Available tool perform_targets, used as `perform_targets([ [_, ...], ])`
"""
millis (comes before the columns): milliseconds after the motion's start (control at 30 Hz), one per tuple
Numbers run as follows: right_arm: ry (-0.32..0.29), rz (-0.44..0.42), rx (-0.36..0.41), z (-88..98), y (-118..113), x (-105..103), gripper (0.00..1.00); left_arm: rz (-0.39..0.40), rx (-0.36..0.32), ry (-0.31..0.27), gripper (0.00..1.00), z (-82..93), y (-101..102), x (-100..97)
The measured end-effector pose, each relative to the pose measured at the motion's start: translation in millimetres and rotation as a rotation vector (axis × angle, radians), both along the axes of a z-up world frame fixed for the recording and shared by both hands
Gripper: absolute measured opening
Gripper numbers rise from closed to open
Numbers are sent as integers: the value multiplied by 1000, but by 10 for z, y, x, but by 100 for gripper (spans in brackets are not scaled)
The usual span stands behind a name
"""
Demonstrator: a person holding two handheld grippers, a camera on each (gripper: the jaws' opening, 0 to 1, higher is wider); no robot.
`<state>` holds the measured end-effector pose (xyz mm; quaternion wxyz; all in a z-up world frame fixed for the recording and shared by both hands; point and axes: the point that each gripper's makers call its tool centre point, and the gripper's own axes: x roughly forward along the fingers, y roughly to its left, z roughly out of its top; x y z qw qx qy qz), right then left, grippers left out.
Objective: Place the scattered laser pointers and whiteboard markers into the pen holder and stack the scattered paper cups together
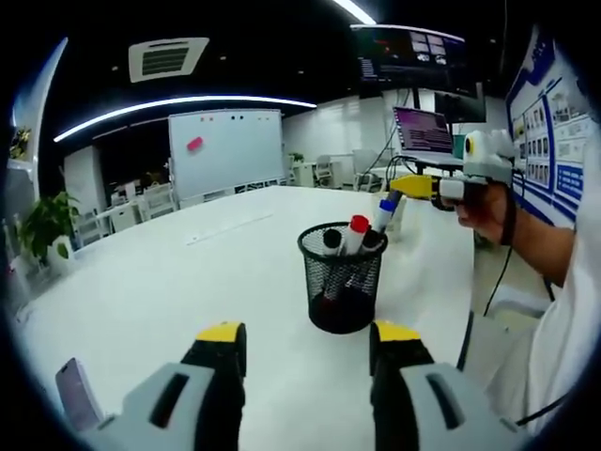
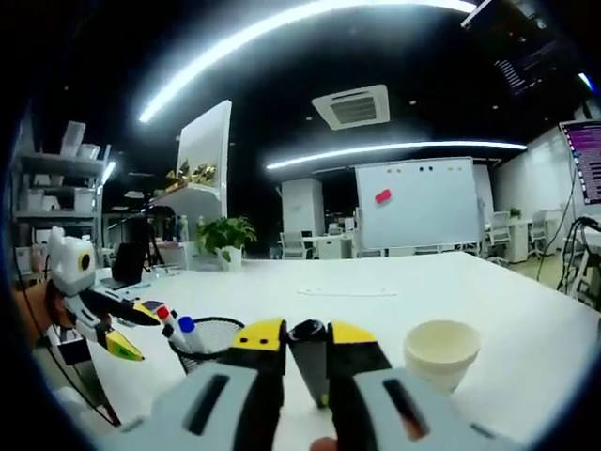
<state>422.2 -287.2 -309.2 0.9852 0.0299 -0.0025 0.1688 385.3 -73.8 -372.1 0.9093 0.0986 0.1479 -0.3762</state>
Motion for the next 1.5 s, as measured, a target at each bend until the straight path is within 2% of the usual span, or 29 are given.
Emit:
perform_targets([
  [267,-4,19,6,28,49,-11,17,-4,-14,-10,53,43,-1,0],
  [833,-10,36,0,90,106,-37,16,-4,7,-6,53,14,11,11],
  [1500,-21,53,22,190,171,-33,16,-3,-3,-11,53,36,22,-7],
])
